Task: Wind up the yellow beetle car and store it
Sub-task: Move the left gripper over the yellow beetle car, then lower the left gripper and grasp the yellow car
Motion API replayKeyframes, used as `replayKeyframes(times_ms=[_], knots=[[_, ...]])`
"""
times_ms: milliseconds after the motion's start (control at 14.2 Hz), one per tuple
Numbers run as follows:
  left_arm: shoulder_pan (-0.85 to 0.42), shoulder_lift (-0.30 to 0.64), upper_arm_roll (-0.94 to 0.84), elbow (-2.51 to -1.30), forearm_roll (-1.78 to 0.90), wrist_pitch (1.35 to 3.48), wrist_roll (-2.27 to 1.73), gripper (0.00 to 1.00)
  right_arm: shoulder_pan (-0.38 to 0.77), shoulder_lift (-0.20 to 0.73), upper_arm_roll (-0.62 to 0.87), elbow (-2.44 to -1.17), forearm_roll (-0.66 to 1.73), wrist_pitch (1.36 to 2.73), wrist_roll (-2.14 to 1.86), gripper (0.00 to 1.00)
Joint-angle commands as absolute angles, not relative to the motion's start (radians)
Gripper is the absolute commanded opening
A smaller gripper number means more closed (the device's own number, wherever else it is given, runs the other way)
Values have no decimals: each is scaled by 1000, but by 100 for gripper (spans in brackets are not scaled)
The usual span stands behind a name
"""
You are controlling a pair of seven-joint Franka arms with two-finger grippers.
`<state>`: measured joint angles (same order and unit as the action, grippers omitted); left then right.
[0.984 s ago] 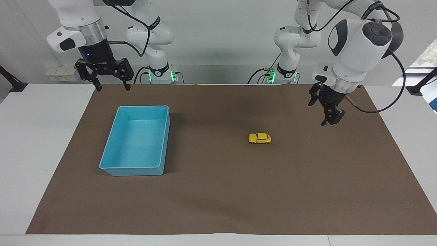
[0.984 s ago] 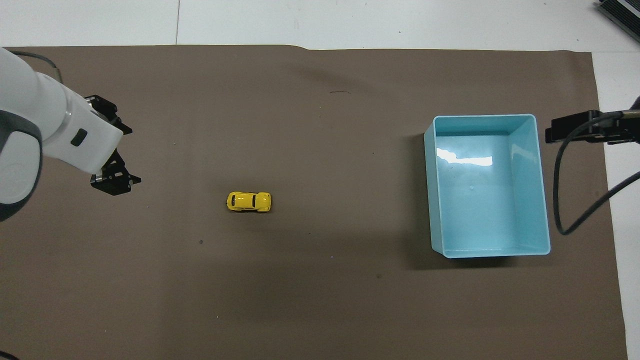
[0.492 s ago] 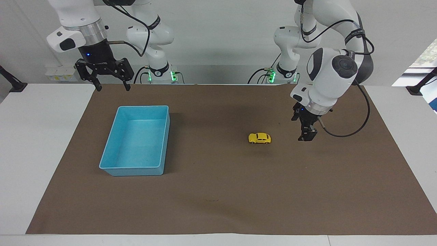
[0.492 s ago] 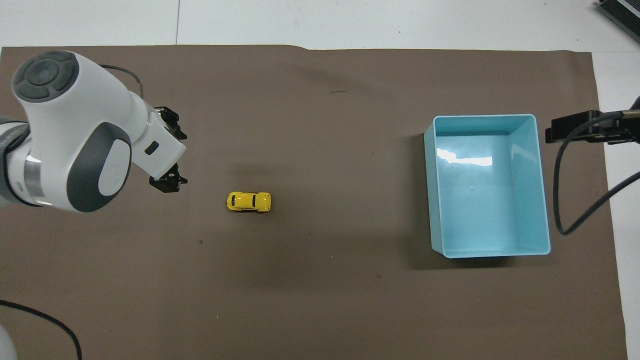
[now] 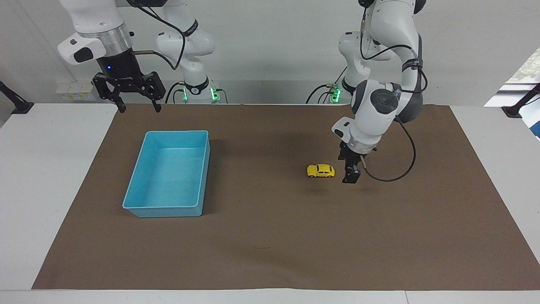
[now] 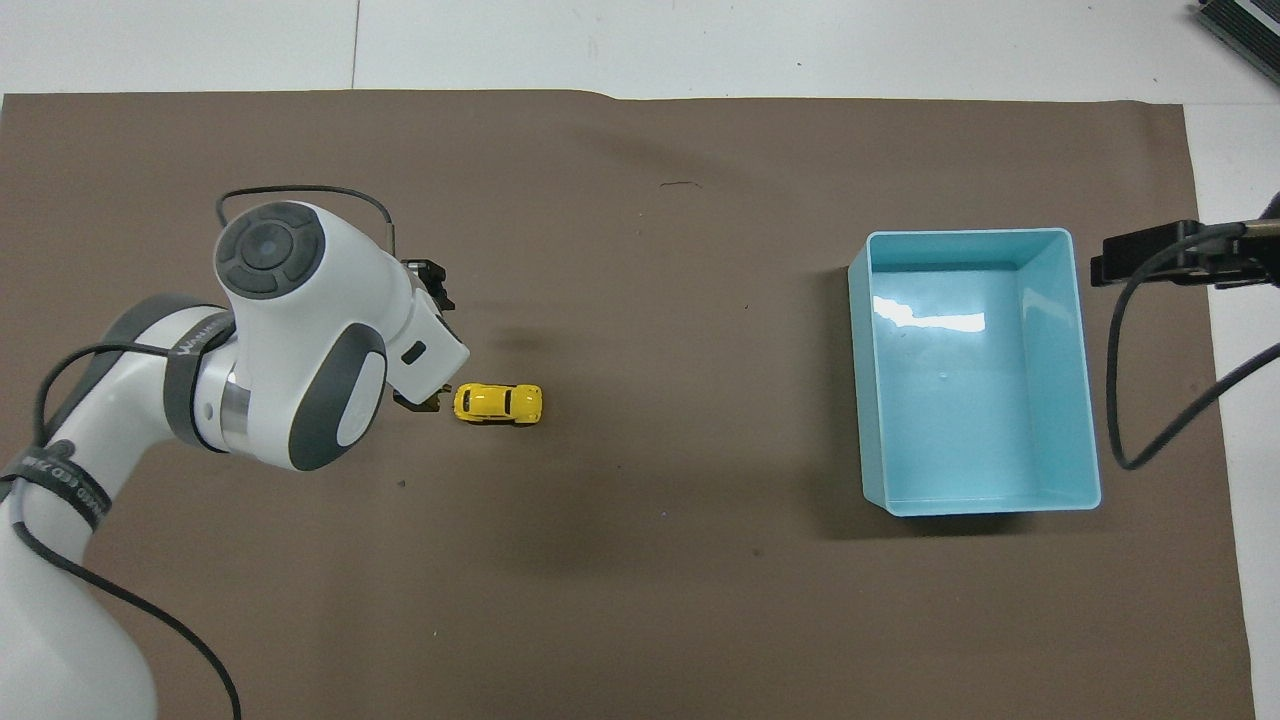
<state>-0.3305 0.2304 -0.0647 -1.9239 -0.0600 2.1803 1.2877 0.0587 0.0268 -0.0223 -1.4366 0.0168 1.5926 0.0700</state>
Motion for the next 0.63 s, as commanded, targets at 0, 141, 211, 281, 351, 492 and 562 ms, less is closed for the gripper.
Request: replayKeyframes(times_ms=[0,141,211,281,351,492,562], knots=[[-377,201,-46,-2038,-74,2295,1246,100,46,11,-15,-1450,29,1589,87,100],[-406,206,-46,-2080,-74,2347,1214,100,46,11,-15,-1450,29,1589,87,100],[-408,204,-46,-2107,-74,2382,1194,100,48,11,-15,-1450,29,1589,87,100],[-414,206,-46,-2123,-74,2400,1183,100,46,11,-15,-1450,29,1589,87,100],[-434,207,-46,-2141,-74,2419,1168,100,46,11,-15,-1450,29,1589,87,100],[-439,207,-46,-2177,-74,2479,1132,100,46,11,-15,-1451,29,1589,87,100],[-439,207,-46,-2177,-74,2480,1112,100,46,11,-15,-1450,29,1589,87,100]])
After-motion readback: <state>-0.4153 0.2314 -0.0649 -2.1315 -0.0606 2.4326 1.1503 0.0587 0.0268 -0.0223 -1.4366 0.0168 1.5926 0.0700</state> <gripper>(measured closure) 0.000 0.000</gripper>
